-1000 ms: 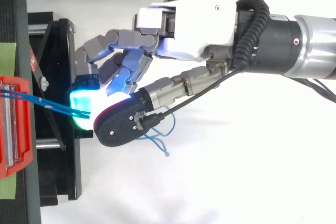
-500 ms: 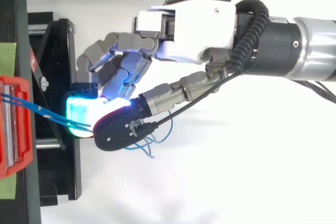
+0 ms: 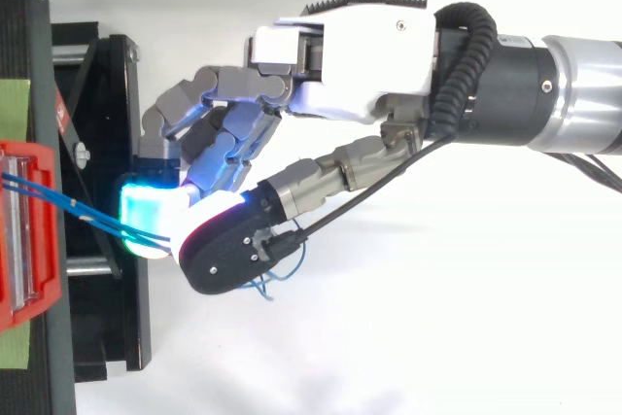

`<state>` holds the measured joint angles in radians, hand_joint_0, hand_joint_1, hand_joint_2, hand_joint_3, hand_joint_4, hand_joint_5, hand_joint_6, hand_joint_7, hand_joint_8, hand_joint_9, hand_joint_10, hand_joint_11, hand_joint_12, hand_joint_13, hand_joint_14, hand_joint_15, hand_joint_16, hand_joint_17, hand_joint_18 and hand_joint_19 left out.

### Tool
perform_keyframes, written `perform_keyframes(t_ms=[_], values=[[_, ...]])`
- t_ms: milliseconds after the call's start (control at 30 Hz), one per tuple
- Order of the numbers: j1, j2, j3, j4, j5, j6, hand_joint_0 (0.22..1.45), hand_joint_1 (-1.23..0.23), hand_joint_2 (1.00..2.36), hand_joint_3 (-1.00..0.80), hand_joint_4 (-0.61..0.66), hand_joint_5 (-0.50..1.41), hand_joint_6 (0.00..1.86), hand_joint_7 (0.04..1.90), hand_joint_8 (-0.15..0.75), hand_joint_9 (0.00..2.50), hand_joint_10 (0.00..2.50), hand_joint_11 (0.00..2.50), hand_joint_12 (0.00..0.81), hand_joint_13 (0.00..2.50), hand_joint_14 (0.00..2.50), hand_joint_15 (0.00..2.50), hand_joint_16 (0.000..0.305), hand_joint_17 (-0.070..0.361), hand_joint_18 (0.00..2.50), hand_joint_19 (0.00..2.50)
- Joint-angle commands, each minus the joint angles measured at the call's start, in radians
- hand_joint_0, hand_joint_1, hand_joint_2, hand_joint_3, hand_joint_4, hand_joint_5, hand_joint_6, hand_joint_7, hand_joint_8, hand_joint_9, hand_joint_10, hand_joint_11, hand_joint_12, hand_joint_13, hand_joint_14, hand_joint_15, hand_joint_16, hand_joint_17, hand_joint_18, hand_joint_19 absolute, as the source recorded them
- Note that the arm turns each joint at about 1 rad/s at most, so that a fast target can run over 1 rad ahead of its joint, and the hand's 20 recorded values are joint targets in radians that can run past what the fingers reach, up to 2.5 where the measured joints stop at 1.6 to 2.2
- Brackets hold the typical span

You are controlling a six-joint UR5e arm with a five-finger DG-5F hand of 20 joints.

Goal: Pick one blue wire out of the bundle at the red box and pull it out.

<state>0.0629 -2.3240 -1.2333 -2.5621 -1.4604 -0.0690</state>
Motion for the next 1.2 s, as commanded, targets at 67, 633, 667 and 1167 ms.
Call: perform_keyframes(t_ms=[67,633,667,1167], values=[[0.002,0.0,0.0,-0.001,0.0,0.002,0.5,-0.57,1.0,-0.5,0.27,-0.15,0.71,1.02,0.299,0.91,0.02,1.09,0.387,0.98,0.03,1.0,0.066,0.149,0.43,0.47],[0.009,0.0,0.0,-0.021,-0.04,0.201,0.57,-0.85,1.0,-0.5,0.22,-0.19,0.87,0.96,0.278,0.89,0.02,1.1,0.364,0.95,0.03,0.98,0.061,0.138,0.42,0.44],[0.009,0.0,0.0,-0.021,-0.04,0.206,0.57,-0.85,1.0,-0.5,0.21,-0.19,0.87,0.96,0.275,0.89,0.02,1.1,0.364,0.95,0.03,0.98,0.061,0.138,0.42,0.44],[0.015,0.0,0.0,-0.023,-0.041,0.305,0.6,-0.84,1.02,-0.29,0.15,-0.19,0.89,1.0,0.27,0.89,0.02,1.11,0.361,0.94,0.03,0.98,0.06,0.134,0.43,0.44]])
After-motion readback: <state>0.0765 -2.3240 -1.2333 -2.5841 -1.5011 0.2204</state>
